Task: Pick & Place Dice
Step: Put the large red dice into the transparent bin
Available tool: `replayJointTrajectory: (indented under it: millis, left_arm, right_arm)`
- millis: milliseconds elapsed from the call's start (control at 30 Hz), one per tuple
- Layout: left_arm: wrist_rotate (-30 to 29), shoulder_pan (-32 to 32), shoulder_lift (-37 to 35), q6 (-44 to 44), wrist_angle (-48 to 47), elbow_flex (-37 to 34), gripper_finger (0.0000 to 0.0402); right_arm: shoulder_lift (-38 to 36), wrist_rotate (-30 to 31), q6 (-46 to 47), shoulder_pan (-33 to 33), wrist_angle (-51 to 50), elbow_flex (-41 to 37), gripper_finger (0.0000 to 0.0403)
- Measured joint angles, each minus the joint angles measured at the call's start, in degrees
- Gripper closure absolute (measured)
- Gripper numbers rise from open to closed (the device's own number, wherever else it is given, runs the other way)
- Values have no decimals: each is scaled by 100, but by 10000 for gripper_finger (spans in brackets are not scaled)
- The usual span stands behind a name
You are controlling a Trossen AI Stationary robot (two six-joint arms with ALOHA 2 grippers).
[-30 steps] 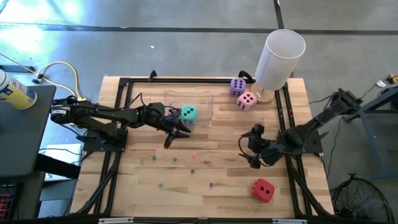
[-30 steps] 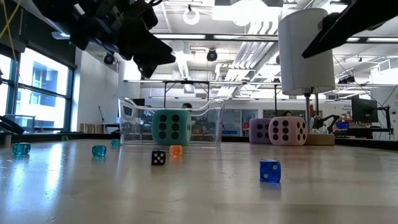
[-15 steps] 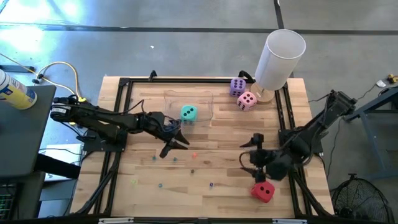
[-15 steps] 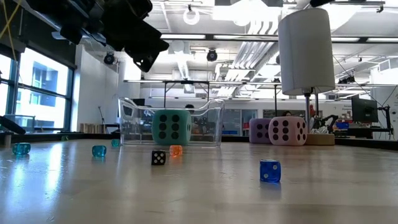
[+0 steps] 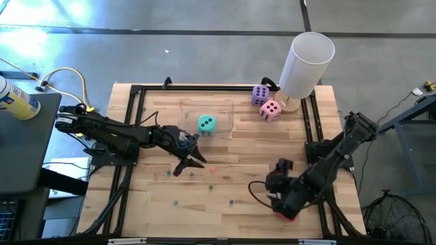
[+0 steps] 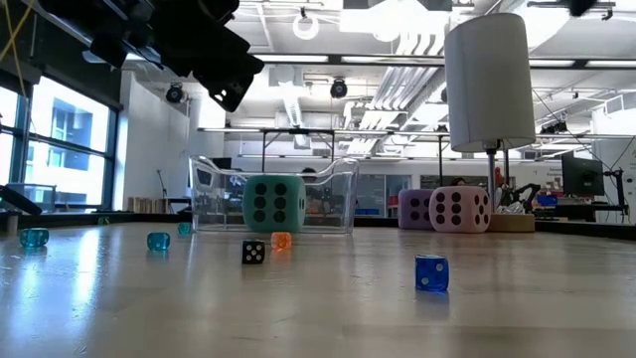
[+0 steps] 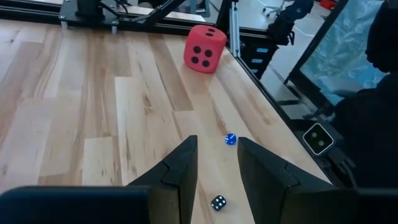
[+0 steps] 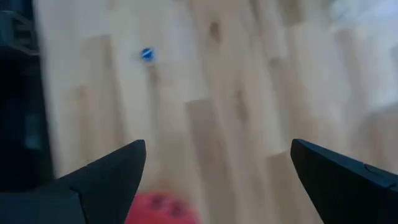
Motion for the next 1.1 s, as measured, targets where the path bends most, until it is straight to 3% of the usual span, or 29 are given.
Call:
replayJointTrajectory:
  millis: [167, 433, 567, 900, 1100]
  left_arm:
    - [0, 1, -1, 1, 0, 0, 292]
    - [0, 2, -1, 56, -2, 0, 292]
    - [0, 2, -1, 170, -2, 0, 292]
    - [0, 13, 0, 258, -2, 0, 292]
    - [0, 13, 0, 274, -2, 2, 292]
  right_arm:
    - [11, -563, 982, 231, 6, 8, 11]
    - [63, -871, 1399, 792, 30, 8, 11]
    - [218, -1043, 2162, 1031, 10, 6, 11]
    - [806, -1605, 3134, 1217, -54, 6, 11]
    - [1043, -1584, 3429, 1214, -114, 6, 11]
